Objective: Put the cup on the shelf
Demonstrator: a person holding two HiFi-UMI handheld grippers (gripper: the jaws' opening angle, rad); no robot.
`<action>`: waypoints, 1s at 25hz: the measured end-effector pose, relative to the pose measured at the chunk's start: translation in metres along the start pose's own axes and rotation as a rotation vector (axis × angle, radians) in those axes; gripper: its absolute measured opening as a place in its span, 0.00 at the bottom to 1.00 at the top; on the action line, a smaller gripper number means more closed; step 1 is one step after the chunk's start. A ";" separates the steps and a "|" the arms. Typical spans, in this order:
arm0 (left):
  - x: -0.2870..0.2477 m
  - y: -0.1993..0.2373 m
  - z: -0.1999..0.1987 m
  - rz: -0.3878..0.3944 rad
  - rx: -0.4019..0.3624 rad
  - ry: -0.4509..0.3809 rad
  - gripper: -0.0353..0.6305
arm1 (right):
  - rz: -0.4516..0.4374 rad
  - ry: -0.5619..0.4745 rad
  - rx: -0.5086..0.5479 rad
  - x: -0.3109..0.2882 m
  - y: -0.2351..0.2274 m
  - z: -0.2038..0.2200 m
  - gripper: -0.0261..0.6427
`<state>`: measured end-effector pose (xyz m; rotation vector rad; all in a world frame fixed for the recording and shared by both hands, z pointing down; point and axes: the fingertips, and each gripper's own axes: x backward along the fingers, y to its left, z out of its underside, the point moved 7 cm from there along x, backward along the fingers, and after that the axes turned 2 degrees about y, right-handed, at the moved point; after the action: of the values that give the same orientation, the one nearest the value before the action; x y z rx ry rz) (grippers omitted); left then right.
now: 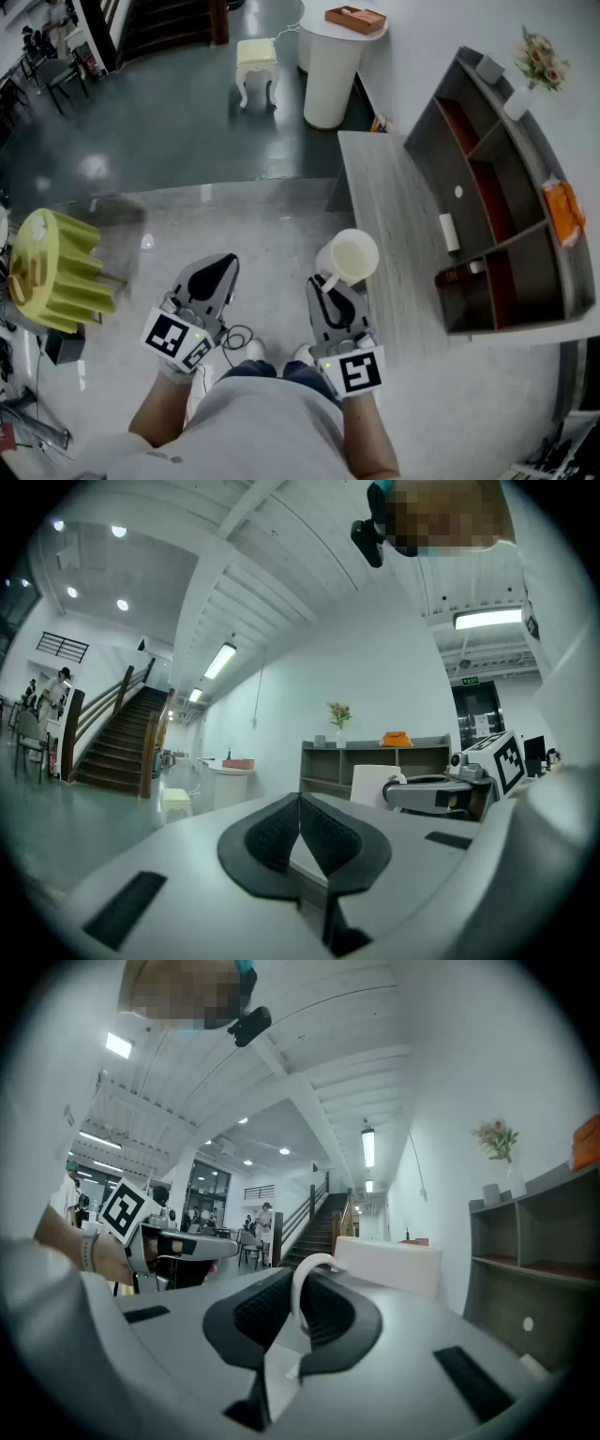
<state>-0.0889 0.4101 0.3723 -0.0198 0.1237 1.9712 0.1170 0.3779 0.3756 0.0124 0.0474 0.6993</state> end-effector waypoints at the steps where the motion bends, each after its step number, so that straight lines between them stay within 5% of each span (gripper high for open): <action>1: 0.001 0.003 0.001 -0.002 0.000 0.002 0.08 | 0.003 -0.001 0.000 -0.002 0.001 0.000 0.09; 16: 0.006 0.065 0.014 0.050 -0.012 -0.008 0.08 | 0.091 0.010 0.018 -0.045 0.015 0.007 0.09; 25: -0.028 0.100 0.025 0.043 0.008 -0.007 0.08 | 0.112 0.028 0.034 -0.084 -0.015 0.030 0.09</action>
<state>-0.1685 0.3481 0.4074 -0.0052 0.1287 2.0132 0.0638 0.3118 0.4081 0.0379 0.0860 0.8107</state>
